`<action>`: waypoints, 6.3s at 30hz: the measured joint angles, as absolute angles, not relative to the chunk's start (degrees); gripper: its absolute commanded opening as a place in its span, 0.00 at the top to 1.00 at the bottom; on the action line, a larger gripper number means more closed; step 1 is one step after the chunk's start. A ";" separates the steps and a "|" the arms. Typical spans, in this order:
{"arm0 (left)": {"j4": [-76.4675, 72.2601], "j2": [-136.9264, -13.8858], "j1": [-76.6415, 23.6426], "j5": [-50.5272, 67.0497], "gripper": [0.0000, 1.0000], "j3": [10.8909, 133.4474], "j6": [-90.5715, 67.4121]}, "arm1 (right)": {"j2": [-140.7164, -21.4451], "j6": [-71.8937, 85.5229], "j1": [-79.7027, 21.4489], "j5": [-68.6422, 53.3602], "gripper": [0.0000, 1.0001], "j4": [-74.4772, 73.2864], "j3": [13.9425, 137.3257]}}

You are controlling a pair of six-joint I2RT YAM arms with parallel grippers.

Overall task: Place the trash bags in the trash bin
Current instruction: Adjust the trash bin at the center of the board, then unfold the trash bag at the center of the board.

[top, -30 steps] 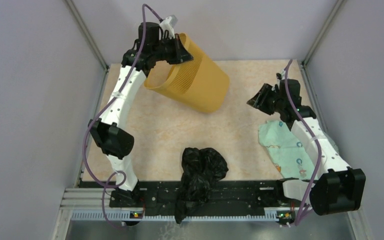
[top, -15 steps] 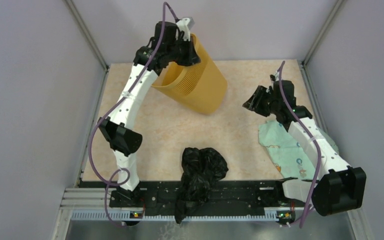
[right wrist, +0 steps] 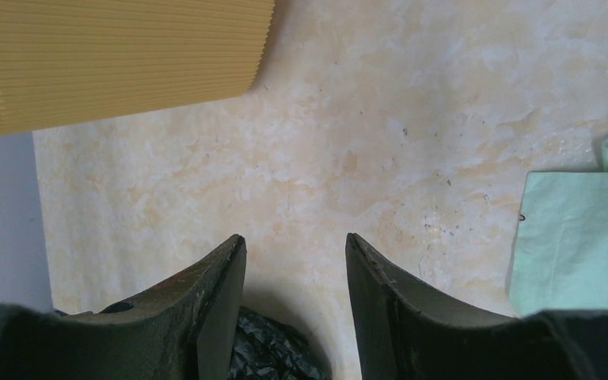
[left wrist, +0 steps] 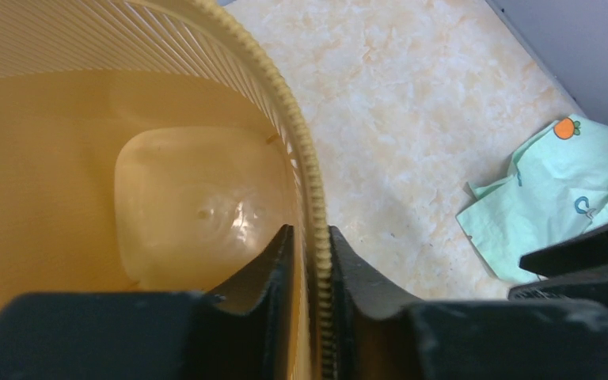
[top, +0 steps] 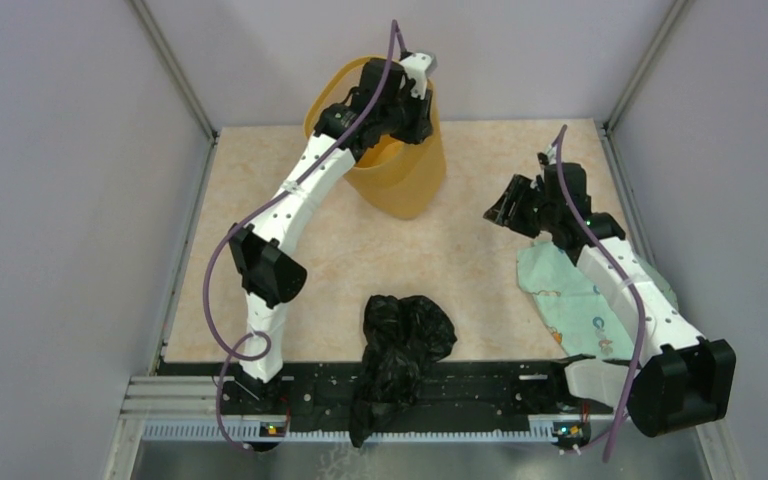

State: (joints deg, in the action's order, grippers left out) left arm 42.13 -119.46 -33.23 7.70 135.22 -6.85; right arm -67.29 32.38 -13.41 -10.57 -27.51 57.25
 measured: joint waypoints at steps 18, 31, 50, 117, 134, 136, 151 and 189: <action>37.41 -121.27 -33.80 5.06 0.06 135.35 -5.72 | -61.93 30.52 -13.85 -11.35 0.23 -32.71 59.42; 37.82 -115.46 -33.80 4.19 0.01 132.18 -6.50 | -55.09 30.68 -40.97 -4.78 0.20 -36.51 57.58; 35.88 -67.24 -41.74 1.37 0.01 73.87 -24.25 | -60.40 39.13 -71.99 1.98 0.22 -26.35 46.48; 24.01 -67.05 -20.67 18.04 0.30 50.61 -30.85 | -60.60 40.56 -62.35 30.00 1.00 -52.88 64.05; 22.92 -50.35 -40.38 23.38 0.30 48.25 -29.39 | -64.01 33.01 -55.31 15.18 1.00 -43.62 70.30; 20.53 -50.17 -44.36 23.18 0.28 46.92 -30.63 | -64.31 33.28 -55.31 11.84 1.00 -41.23 70.30; 12.19 -59.11 -59.51 5.61 0.88 45.45 -38.92 | -68.53 44.62 -55.31 7.53 0.52 -32.14 69.76; 4.78 -68.05 -58.33 10.22 0.78 46.98 -40.53 | -58.70 51.68 -55.37 12.01 0.32 -29.39 54.41</action>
